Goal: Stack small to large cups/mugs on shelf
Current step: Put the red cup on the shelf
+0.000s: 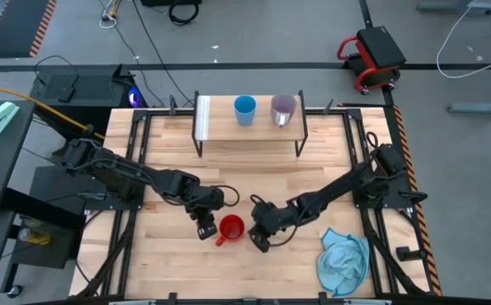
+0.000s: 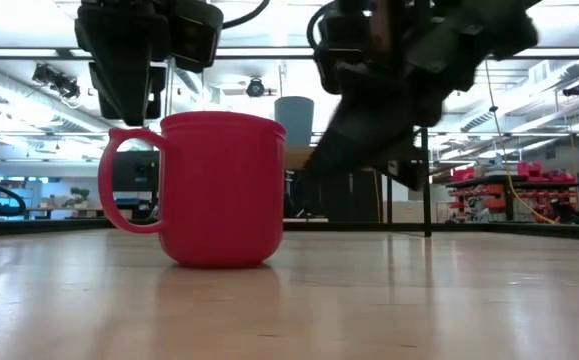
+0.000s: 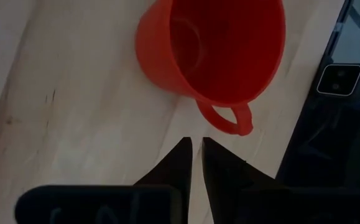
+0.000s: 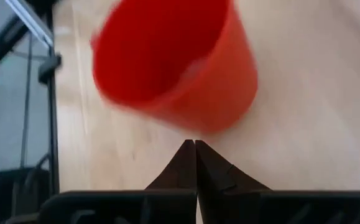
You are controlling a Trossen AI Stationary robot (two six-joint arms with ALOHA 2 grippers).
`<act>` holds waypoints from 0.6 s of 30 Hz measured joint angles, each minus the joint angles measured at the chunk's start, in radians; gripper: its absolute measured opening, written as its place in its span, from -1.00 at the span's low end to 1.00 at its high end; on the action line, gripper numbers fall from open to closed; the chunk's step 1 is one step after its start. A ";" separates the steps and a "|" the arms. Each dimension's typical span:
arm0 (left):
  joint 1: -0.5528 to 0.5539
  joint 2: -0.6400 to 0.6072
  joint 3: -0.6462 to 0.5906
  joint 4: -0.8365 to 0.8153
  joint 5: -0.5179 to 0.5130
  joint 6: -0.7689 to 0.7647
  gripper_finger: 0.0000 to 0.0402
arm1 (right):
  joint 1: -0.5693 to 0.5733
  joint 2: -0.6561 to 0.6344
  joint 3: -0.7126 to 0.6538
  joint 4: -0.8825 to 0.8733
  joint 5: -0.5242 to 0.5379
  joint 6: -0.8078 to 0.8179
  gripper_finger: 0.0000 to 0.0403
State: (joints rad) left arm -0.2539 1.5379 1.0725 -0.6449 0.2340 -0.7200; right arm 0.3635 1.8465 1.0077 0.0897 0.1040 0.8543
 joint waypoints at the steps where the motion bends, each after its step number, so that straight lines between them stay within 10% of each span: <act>1: 0.000 0.000 0.000 0.000 0.000 0.000 -0.77 | -0.006 0.000 0.000 0.014 0.000 -0.009 -1.00; 18: 0.016 0.000 0.000 0.010 0.011 0.001 -0.75 | -0.093 0.000 0.000 0.065 -0.044 -0.100 -1.00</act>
State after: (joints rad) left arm -0.2375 1.5379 1.0725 -0.6347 0.2447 -0.7192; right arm 0.2709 1.8469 1.0077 0.1543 0.0604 0.7543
